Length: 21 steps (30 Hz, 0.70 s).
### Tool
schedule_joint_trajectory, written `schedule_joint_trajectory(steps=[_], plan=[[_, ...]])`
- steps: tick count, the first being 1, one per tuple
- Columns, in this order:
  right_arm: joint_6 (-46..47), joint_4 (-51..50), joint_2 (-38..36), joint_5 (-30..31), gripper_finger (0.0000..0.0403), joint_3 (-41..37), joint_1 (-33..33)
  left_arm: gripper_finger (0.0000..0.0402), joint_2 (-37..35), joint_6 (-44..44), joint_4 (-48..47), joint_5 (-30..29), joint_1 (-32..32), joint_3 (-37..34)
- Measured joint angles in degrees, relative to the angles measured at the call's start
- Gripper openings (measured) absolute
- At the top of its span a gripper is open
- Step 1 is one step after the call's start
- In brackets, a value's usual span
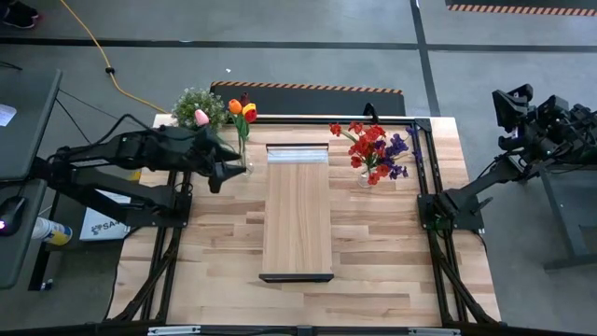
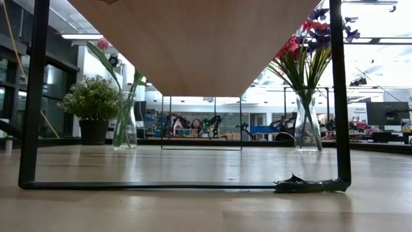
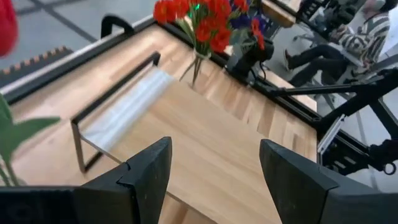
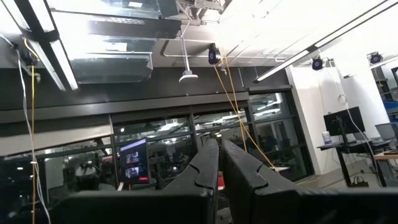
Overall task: Pick and place flowers into a vace then onto a shelf
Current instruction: Put the left transparent vase with tulips on the shelf
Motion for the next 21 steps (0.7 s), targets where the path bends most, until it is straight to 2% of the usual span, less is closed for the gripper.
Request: schedule_joint_trajectory(steps=[11,21], plan=[[0.48,0.02,0.04,-0.01,0.0012,0.0,0.0,0.0276,6.44,-3.0,0.01,6.39,-0.09,0.0],[0.54,0.02,0.04,0.0,0.0012,0.0,0.01,0.0276,9.26,-7.03,-2.11,2.81,-4.97,0.0]])
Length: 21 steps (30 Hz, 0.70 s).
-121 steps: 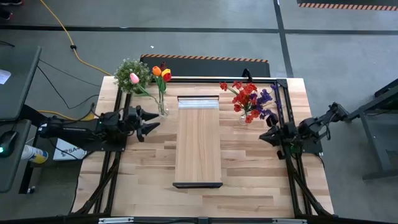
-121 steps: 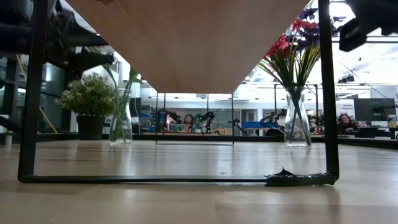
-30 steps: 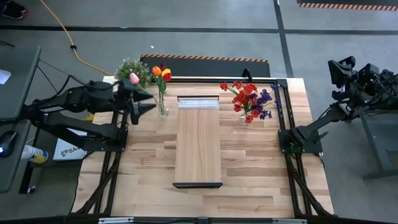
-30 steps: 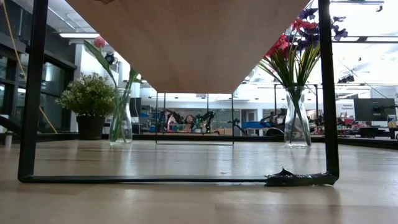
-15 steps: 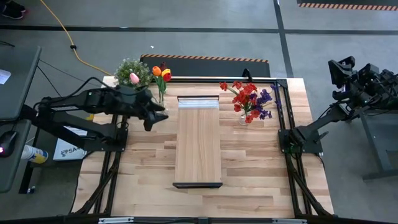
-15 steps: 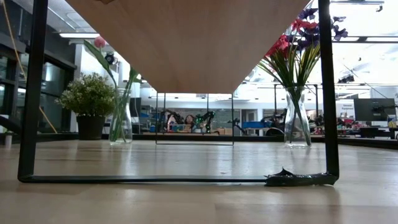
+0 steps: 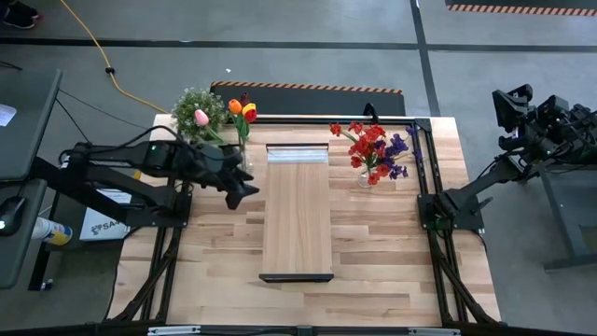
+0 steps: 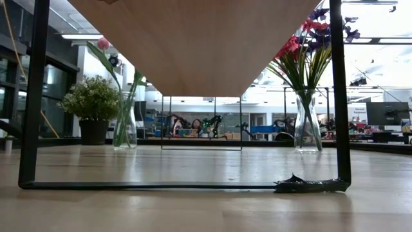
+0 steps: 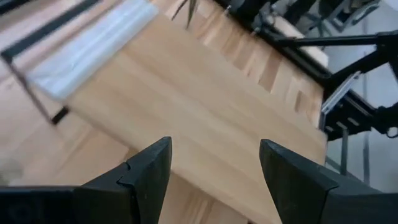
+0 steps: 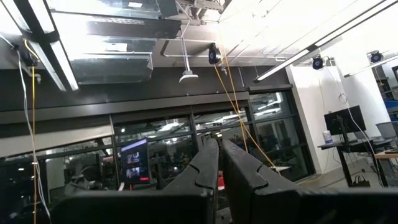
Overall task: Pick and place flowers into a vace then onto a shelf
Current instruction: Put the left transparent vase with tulips on the shelf
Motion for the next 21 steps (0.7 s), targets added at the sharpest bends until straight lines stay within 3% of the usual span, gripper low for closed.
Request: schedule_joint_trajectory(steps=[7,15,21], plan=[[0.02,-0.02,0.0,-0.02,0.0012,0.0,-0.01,0.0276,0.04,-10.86,-8.29,-5.23,-4.91,0.0],[0.02,-0.02,0.0,-0.02,0.0012,0.0,-0.01,0.0276,0.92,-21.72,-15.38,-15.24,-10.31,-0.01],[0.02,-0.04,0.0,-0.01,0.0012,-0.02,-0.01,0.0276,4.31,-28.5,-19.95,-17.35,-12.09,-0.04]])
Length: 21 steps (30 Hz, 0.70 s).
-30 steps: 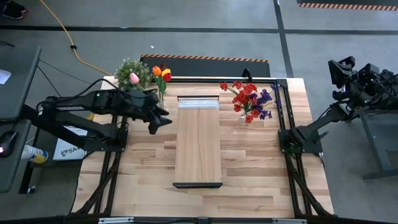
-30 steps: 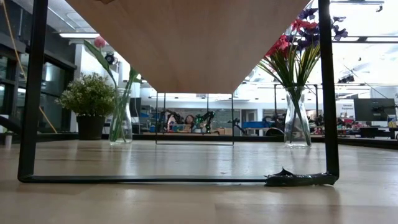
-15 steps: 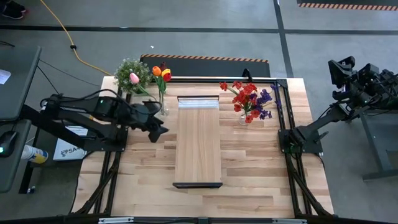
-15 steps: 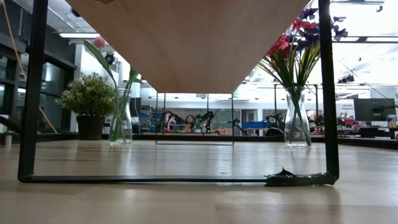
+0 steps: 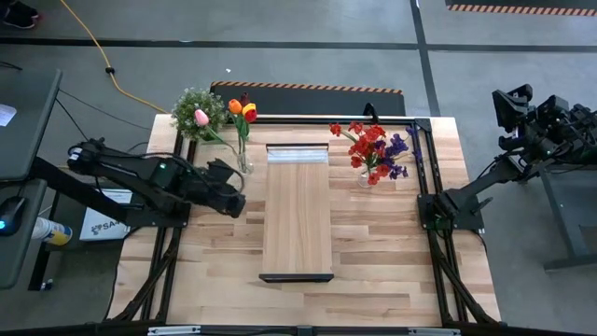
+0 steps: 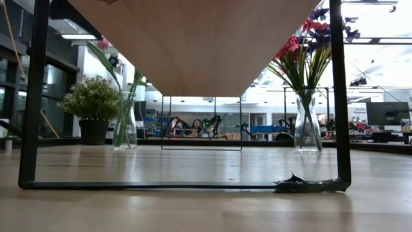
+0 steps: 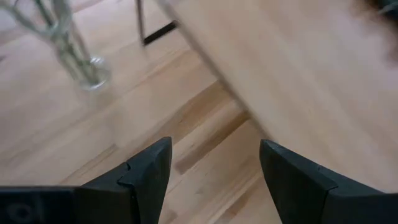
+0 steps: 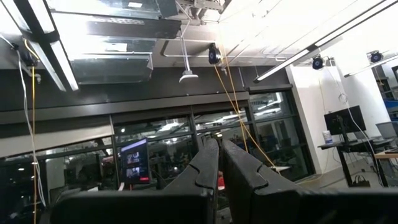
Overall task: Pick and place flowers into a vace then onto a shelf
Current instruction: Put the left transparent vase with tulips on the shelf
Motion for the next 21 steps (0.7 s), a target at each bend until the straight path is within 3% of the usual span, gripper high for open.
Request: schedule_joint_trajectory(steps=[10,21], plan=[[0.0,-0.01,0.0,1.28,0.0012,0.0,0.0,0.0276,3.57,-15.69,-4.71,-3.4,-2.77,-8.83],[0.0,-1.05,0.0,1.3,0.0012,0.0,0.0,0.0276,2.97,-27.44,-4.43,-17.72,-7.48,-17.29]])
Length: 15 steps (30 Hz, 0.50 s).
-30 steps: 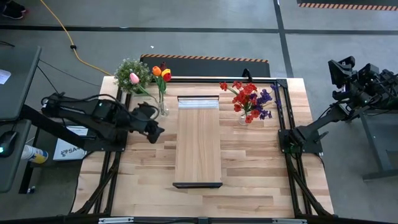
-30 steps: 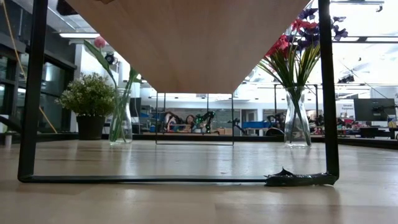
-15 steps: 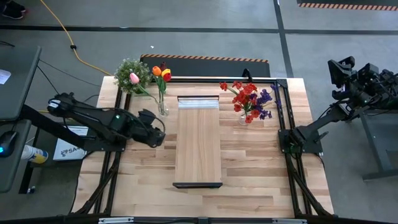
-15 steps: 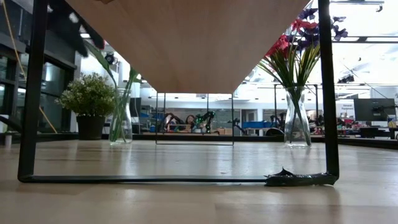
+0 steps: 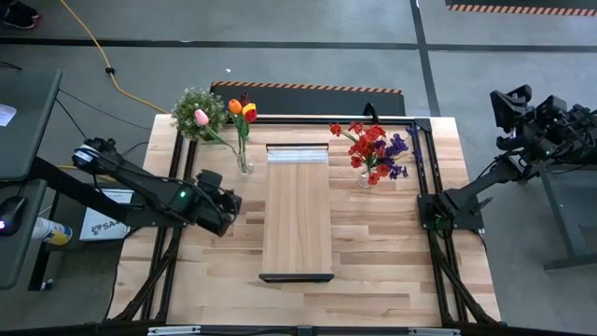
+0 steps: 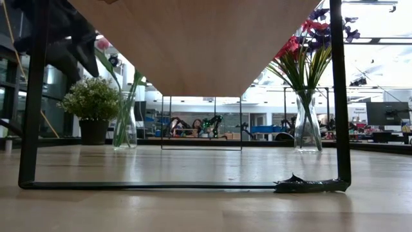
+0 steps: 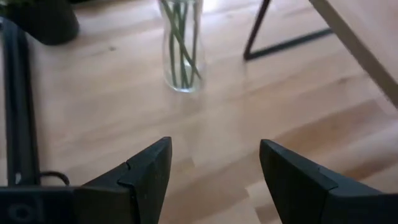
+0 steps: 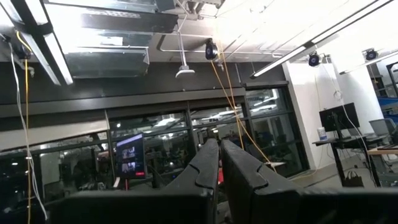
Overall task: Pick and place flowers into a vace then onto a shelf
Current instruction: Put the left transparent vase with tulips on the shelf
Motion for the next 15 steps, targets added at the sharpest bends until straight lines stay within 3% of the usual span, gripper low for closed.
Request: schedule_joint_trajectory(steps=[7,15], plan=[[0.0,-0.28,0.0,0.0,0.0012,0.0,0.0,0.0276,0.02,-5.24,0.53,-6.09,0.11,-5.32],[0.0,-0.42,0.0,0.0,0.0012,0.0,0.0,0.0276,0.0,-7.75,7.61,-15.25,0.15,-10.63]])
